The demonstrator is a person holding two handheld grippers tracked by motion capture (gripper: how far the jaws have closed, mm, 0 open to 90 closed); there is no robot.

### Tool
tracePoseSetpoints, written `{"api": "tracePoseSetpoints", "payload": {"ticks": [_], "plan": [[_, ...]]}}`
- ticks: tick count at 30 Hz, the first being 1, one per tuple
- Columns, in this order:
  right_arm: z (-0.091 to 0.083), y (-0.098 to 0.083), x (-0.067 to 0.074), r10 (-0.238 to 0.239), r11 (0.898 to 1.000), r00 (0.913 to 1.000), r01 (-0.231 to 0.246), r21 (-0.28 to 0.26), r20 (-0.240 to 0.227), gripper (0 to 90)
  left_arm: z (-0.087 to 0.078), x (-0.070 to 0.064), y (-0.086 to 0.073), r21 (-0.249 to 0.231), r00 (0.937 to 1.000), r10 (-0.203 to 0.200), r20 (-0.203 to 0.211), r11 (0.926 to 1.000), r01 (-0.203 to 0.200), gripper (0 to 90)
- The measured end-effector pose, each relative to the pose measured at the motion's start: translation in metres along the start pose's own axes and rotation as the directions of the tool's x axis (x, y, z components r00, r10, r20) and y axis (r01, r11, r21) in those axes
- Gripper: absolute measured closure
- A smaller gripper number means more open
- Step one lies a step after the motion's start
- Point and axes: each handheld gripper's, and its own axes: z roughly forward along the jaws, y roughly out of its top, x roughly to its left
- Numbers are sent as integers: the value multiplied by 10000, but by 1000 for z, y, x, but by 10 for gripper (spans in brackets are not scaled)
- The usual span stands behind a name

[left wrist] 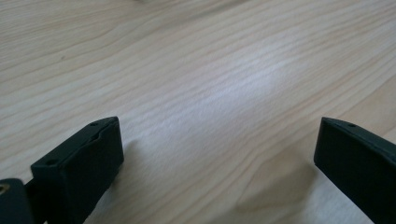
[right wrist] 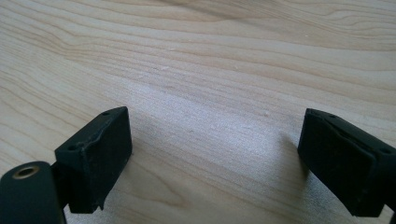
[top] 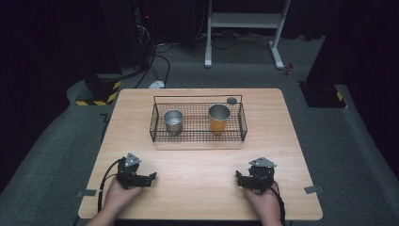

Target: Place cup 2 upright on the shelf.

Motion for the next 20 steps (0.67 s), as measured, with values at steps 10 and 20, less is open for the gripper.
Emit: {"api": "tracePoseSetpoints", "payload": {"ticks": [10,20], "plan": [[0,0,0,-23,10000,10000,23,-7,-6,99,-2,-4,-6,-203,9996,101,-281,9997,-107,19],[0,0,0,2,10000,10000,-2,-8,2,101,-2,-4,-6,-225,9997,82,-210,9997,-87,19]]}}
